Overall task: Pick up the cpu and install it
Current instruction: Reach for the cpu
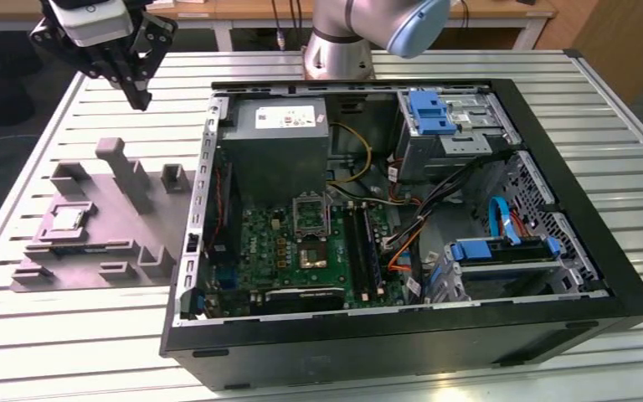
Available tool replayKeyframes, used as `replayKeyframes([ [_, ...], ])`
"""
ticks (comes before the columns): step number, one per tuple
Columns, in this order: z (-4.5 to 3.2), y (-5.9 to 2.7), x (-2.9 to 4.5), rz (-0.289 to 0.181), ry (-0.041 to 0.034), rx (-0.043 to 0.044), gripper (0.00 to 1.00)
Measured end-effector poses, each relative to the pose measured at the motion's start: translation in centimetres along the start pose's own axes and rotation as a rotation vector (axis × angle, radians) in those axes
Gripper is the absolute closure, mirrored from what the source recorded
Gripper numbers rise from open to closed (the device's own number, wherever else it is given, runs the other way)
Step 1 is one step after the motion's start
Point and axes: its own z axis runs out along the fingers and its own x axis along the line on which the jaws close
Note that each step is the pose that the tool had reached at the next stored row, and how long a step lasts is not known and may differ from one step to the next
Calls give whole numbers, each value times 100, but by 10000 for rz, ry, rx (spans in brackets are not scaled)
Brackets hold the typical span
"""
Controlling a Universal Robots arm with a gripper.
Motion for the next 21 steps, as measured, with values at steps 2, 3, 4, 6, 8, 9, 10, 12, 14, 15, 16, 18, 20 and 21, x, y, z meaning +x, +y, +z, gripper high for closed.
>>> replayKeyframes([
  [2, 0, -1, 9, 0, -1, 0, 89],
  [3, 0, -1, 13, 0, 0, 0, 89],
  [4, -1, -1, 17, 0, 0, 0, 89],
  [6, -1, -4, 49, -1, 0, 0, 89],
  [8, -1, -4, 51, 0, 0, 0, 89],
  [9, -1, -4, 51, 0, 0, 0, 89],
  [10, -1, -4, 52, 0, 0, 0, 89],
  [12, -1, -4, 52, 0, 0, 0, 89],
  [14, -1, -4, 54, 0, -1, 0, 89],
  [15, -1, -4, 54, 0, 0, 0, 89],
  [16, -1, -4, 54, 0, 0, 0, 89],
  [18, -1, -4, 55, 0, 0, 0, 89],
  [20, -2, -6, 74, 0, 0, 0, 89],
  [21, -2, -6, 75, 0, 0, 0, 89],
])
